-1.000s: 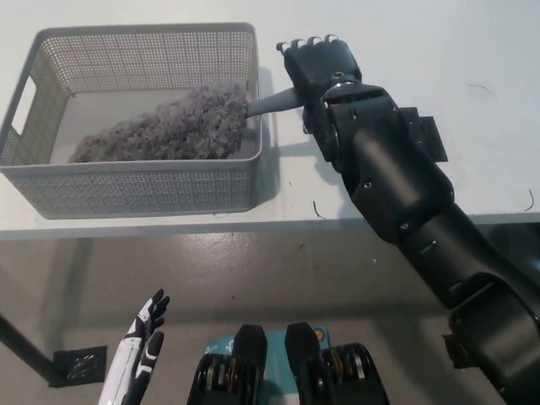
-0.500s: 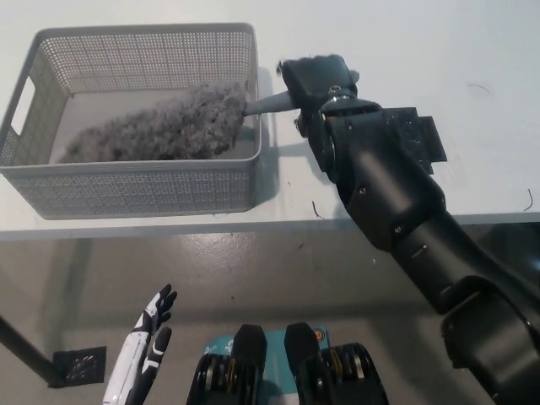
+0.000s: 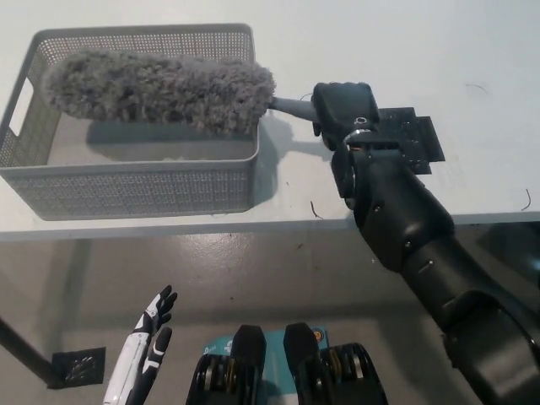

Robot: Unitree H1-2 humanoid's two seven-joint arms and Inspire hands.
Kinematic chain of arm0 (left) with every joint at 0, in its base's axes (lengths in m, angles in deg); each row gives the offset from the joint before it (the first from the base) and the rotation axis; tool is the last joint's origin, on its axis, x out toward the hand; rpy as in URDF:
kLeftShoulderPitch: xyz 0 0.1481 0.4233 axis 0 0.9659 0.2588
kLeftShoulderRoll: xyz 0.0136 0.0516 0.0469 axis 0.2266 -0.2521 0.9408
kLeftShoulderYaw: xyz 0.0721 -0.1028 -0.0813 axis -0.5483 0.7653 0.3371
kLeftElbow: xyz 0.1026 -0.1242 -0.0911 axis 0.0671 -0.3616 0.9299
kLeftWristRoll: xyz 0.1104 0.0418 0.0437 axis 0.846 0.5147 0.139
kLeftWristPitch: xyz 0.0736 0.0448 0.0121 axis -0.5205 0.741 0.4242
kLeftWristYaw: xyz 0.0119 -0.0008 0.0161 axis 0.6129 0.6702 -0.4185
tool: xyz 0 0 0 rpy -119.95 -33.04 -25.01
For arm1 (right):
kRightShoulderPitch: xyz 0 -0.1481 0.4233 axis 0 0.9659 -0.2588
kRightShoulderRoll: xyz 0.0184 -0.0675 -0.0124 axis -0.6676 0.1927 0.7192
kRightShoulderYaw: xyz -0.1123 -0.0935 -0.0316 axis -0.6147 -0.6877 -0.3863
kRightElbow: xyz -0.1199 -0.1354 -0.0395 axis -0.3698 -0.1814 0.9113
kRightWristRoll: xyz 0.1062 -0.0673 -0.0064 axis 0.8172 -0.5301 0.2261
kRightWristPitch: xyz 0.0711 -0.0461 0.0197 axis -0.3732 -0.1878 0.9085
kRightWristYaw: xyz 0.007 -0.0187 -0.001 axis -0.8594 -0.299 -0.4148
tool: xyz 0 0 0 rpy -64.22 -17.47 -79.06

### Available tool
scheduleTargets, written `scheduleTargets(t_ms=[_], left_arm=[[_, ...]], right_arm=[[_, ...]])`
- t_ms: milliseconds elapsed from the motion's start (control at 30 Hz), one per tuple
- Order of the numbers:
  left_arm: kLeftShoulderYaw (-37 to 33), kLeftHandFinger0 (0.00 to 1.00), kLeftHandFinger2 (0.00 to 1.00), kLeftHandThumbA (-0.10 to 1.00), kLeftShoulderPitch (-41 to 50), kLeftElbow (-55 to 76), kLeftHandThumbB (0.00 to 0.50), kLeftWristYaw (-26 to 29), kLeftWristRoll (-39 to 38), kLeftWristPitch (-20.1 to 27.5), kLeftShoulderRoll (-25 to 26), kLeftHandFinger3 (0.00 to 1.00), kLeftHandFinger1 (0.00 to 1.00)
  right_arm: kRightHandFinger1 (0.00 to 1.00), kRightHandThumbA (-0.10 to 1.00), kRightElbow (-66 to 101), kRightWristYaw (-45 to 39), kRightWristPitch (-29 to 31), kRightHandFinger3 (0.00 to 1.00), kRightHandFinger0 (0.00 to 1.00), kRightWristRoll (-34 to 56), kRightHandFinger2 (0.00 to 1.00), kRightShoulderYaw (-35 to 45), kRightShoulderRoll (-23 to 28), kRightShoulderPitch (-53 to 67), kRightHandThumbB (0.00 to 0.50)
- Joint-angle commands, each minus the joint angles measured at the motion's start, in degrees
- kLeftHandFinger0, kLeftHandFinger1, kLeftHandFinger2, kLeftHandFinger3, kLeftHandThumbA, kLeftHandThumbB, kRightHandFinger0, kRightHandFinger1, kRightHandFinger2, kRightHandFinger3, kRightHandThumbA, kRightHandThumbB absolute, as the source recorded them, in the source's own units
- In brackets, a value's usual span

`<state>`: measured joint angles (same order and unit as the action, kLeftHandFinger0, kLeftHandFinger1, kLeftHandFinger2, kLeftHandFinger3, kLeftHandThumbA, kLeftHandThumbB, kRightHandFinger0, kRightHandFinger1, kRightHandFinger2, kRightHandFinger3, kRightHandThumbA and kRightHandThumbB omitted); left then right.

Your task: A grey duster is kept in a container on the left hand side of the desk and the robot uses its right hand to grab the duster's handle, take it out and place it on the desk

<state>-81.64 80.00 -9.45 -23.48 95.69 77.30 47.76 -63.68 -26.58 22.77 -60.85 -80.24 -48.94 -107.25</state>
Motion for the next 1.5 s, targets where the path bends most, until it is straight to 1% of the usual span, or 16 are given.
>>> scheduleTargets(t_ms=[0, 133, 233, 300, 367, 500, 533, 567, 633, 733, 800, 900, 1067, 1167, 1300, 1467], left_arm=[[0.0, 1.0, 1.0, 1.0, -0.2, 1.7, 0.086, -0.6, -0.4, 1.1, 0.9, 1.0, 1.0], [0.0, 1.0, 1.0, 1.0, -0.4, 1.3, 0.086, -0.3, 0.3, 1.5, 1.0, 1.0, 1.0], [0.0, 1.0, 1.0, 1.0, -0.3, 1.5, 0.07, -0.6, -0.2, 1.5, 1.1, 1.0, 1.0], [0.0, 1.0, 1.0, 1.0, -0.4, 1.2, 0.07, -0.5, -0.5, 1.8, 1.0, 1.0, 1.0], [0.0, 1.0, 1.0, 1.0, -0.6, 0.8, 0.07, -0.5, -0.5, 1.8, 1.0, 1.0, 1.0], [-0.1, 1.0, 1.0, 1.0, -0.8, 0.3, 0.073, -0.2, 0.0, 2.1, 0.9, 1.0, 1.0], [0.0, 1.0, 1.0, 1.0, -0.8, 0.3, 0.067, -0.1, 0.1, 2.1, 0.9, 1.0, 1.0], [0.0, 1.0, 1.0, 1.0, -0.8, 0.2, 0.071, 0.0, 0.0, 2.2, 0.8, 1.0, 1.0], [0.1, 1.0, 1.0, 1.0, -0.8, 0.0, 0.074, 0.0, -0.1, 2.3, 0.8, 1.0, 1.0], [-0.1, 1.0, 1.0, 1.0, -0.7, 0.0, 0.078, 0.0, 0.2, 2.2, 0.8, 1.0, 1.0], [-0.2, 1.0, 1.0, 1.0, -0.6, 0.1, 0.077, 0.0, 0.3, 2.1, 0.7, 1.0, 1.0], [-0.3, 1.0, 1.0, 1.0, -0.7, -0.1, 0.078, 0.1, 0.6, 2.7, 0.9, 1.0, 1.0], [0.0, 1.0, 1.0, 1.0, -0.4, 0.8, 0.071, 0.0, 0.4, 1.9, 1.0, 1.0, 1.0], [0.2, 1.0, 1.0, 1.0, -0.4, 0.8, 0.074, 0.0, 0.2, 2.1, 1.3, 1.0, 1.0], [0.5, 1.0, 1.0, 1.0, -0.1, 1.4, 0.068, 0.1, 0.2, 1.5, 1.6, 1.0, 1.0], [0.7, 1.0, 1.0, 1.0, 0.4, 2.0, 0.068, 0.3, 0.3, 0.8, 1.8, 1.0, 1.0]], right_arm=[[0.24, -0.09, -2.6, 26.9, 13.8, 0.28, 0.0, 20.0, 0.57, 16.9, -3.1, -3.5, 0.076], [0.09, -0.04, -1.6, 26.4, 18.4, 0.3, 0.0, 29.0, 0.39, 25.6, -5.0, -4.1, 0.107], [0.0, -0.09, 2.9, 21.5, 18.4, 0.15, 0.0, 40.3, 0.25, 36.0, -7.6, -5.3, 0.123], [0.11, -0.1, 4.0, 19.3, 19.9, 0.28, 0.0, 46.7, 0.51, 41.3, -8.7, -6.5, 0.114], [0.13, -0.1, 6.2, 16.8, 20.5, 0.41, 0.0, 54.8, 0.55, 47.1, -10.2, -8.4, 0.098], [0.09, -0.1, 11.5, 14.0, 18.0, 0.64, 0.0, 59.2, 0.49, 50.7, -11.1, -9.6, 0.074], [0.08, -0.1, 12.6, 13.9, 17.3, 0.82, 0.0, 60.5, 0.48, 51.9, -11.4, -10.2, 0.068], [0.01, -0.1, 13.1, 14.0, 16.7, 0.65, 0.0, 60.8, 0.41, 52.6, -11.6, -10.5, 0.054], [0.0, -0.1, 13.6, 14.3, 15.6, 0.4, 0.0, 60.3, 0.41, 52.9, -11.5, -10.8, 0.055], [0.03, -0.1, 14.2, 13.9, 16.1, 0.27, 0.0, 58.6, 0.47, 52.5, -10.8, -9.9, 0.063], [0.1, -0.1, 14.8, 13.6, 16.2, 0.34, 0.0, 57.0, 0.57, 51.8, -10.1, -9.0, 0.056], [0.11, -0.1, 15.6, 11.7, 17.6, 0.46, 0.0, 52.5, 0.53, 49.0, -7.7, -6.4, 0.055], [0.08, -0.1, 18.6, 12.4, 16.0, 0.47, 0.0, 37.1, 0.45, 38.7, -0.1, -0.1, 0.116], [0.17, -0.1, 18.3, 12.8, 18.1, 0.45, 0.0, 32.9, 0.53, 34.3, 5.2, 3.3, 0.148], [0.24, -0.1, 18.8, 11.6, 16.0, 0.62, 0.0, 31.8, 0.65, 29.8, 10.9, 6.7, 0.157], [0.2, -0.1, 16.0, 10.6, 18.6, 0.66, 0.0, 32.2, 0.6, 25.5, 17.5, 10.1, 0.162]])
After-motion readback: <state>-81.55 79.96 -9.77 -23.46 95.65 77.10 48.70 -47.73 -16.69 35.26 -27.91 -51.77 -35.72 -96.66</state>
